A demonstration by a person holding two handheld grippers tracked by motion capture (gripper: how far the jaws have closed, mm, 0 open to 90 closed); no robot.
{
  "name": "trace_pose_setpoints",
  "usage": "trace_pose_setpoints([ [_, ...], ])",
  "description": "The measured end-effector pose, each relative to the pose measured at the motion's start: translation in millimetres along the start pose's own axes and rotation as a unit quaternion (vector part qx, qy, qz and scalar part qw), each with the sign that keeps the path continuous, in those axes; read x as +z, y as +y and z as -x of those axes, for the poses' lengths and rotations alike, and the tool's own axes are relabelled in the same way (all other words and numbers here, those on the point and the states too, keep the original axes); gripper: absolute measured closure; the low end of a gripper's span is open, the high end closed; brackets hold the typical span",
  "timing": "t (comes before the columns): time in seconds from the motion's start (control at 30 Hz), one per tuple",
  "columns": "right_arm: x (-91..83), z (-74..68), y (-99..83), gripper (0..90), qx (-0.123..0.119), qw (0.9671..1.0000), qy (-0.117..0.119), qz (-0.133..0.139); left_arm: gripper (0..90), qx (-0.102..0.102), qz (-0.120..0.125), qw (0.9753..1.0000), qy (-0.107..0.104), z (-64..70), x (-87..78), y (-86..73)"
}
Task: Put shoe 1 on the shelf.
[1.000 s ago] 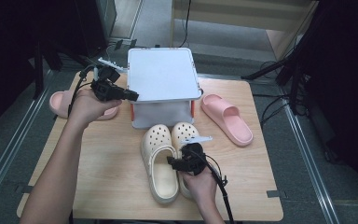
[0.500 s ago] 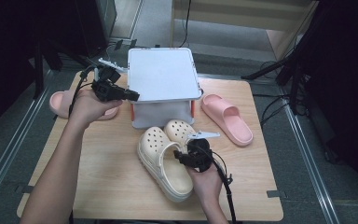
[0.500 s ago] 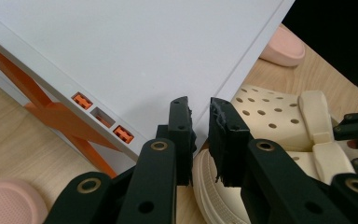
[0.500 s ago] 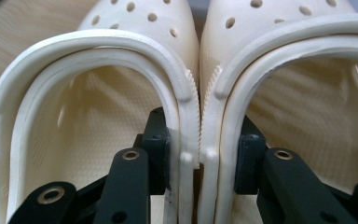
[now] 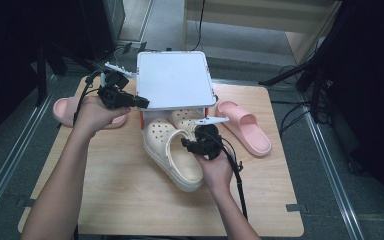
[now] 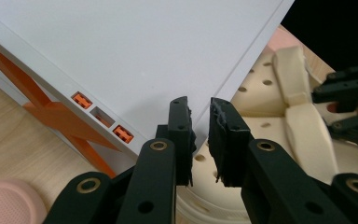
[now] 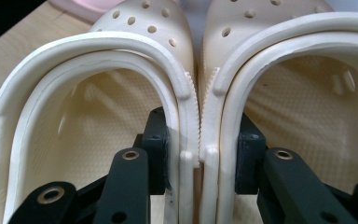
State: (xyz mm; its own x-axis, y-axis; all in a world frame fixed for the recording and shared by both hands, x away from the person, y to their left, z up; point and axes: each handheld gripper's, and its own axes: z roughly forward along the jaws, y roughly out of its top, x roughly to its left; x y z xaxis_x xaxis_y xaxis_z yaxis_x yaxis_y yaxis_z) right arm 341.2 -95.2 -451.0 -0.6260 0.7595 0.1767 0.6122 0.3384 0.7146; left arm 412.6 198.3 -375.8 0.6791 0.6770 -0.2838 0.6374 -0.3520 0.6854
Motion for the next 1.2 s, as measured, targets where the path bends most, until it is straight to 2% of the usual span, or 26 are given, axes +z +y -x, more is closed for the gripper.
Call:
trace_pose_setpoints([
  [0.2,22.1,9.2,17.2,65.5,-0.005,0.9998,-0.021,0.0,78.6,0.002,0.0,1.0,0.0,0.0,-0.1,-0.1],
  [0.43,43.0,10.1,20.0,65.5,0.0,0.9987,-0.052,0.004,78.8,0.004,0.002,1.0,-0.001,-0.4,-0.1,-0.7],
  [0.53,50.3,11.9,20.3,65.4,0.008,0.9983,-0.058,0.007,79.1,0.005,0.002,1.0,0.001,0.0,-0.1,-0.7],
  [0.67,58.2,14.6,19.3,65.4,0.03,0.9976,-0.061,0.014,79.3,0.005,0.002,1.0,0.001,0.3,0.1,-0.7],
  [0.8,63.9,10.4,21.1,65.3,0.031,0.9962,-0.077,0.026,79.5,0.005,0.002,1.0,0.0,-0.2,0.2,-0.7],
  [1.0,71.3,13.4,20.3,64.8,0.056,0.9949,-0.075,0.039,79.7,0.004,0.003,1.0,-0.002,-0.5,0.1,-1.3],
  [1.1,70.9,14.4,18.6,63.5,0.055,0.9955,-0.068,0.037,79.8,0.004,0.004,1.0,-0.002,-0.4,0.2,-1.5],
  [1.2,68.0,11.5,16.5,59.8,0.042,0.9966,-0.064,0.032,79.9,0.003,0.005,1.0,-0.002,-0.3,0.4,-1.5],
])
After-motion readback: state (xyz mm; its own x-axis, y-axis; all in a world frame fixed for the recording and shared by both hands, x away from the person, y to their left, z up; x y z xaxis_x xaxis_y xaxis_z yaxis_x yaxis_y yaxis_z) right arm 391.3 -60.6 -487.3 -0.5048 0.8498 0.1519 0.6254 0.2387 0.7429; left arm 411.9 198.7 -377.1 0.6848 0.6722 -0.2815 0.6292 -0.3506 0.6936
